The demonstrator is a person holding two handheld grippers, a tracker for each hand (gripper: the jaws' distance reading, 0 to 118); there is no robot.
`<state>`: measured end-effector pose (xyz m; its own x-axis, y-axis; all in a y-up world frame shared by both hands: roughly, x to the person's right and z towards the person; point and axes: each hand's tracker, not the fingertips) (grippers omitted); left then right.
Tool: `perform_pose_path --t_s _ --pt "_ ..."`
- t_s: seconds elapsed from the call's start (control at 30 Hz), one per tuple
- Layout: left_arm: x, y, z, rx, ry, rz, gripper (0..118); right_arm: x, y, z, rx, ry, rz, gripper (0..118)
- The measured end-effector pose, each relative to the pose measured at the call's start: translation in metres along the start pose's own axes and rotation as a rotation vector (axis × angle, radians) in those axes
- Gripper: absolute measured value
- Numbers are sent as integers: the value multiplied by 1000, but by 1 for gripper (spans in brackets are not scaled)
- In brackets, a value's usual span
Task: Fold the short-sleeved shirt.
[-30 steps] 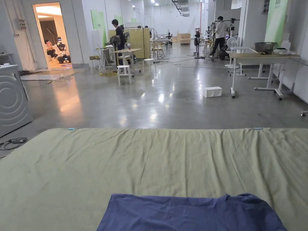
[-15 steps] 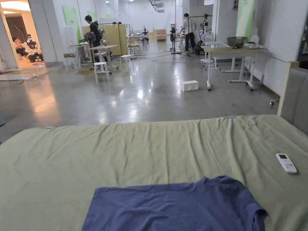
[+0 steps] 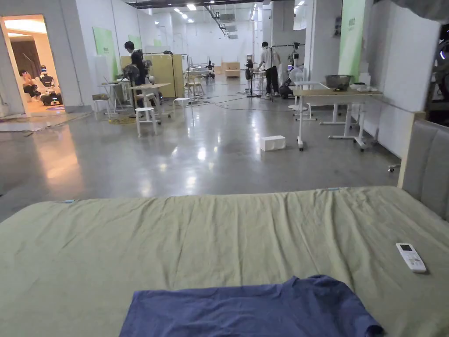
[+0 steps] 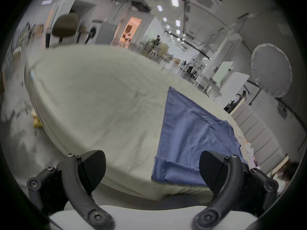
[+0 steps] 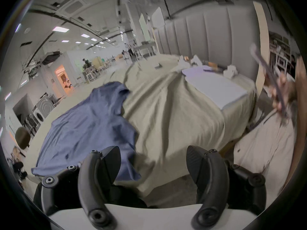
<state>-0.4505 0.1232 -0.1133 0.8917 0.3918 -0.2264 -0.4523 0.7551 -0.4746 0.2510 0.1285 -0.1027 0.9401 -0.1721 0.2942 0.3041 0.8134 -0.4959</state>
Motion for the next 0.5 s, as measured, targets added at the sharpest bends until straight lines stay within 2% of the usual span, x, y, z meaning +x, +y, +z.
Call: perform_pose_path --t_s 0.13,0.23,0.33,0.47,0.5 --pt "31 15 30 127 -16 -102 114 -29 27 22 24 52 160 84" --pt "57 32 41 81 -76 -163 114 -50 40 39 85 102 256 84" --pt "92 39 64 179 -66 -309 112 -70 55 58 167 158 243 85" --pt "132 43 93 284 -51 -413 109 -90 74 78 230 228 238 86" --pt "139 43 101 318 -50 -432 104 -94 78 85 264 233 236 86"
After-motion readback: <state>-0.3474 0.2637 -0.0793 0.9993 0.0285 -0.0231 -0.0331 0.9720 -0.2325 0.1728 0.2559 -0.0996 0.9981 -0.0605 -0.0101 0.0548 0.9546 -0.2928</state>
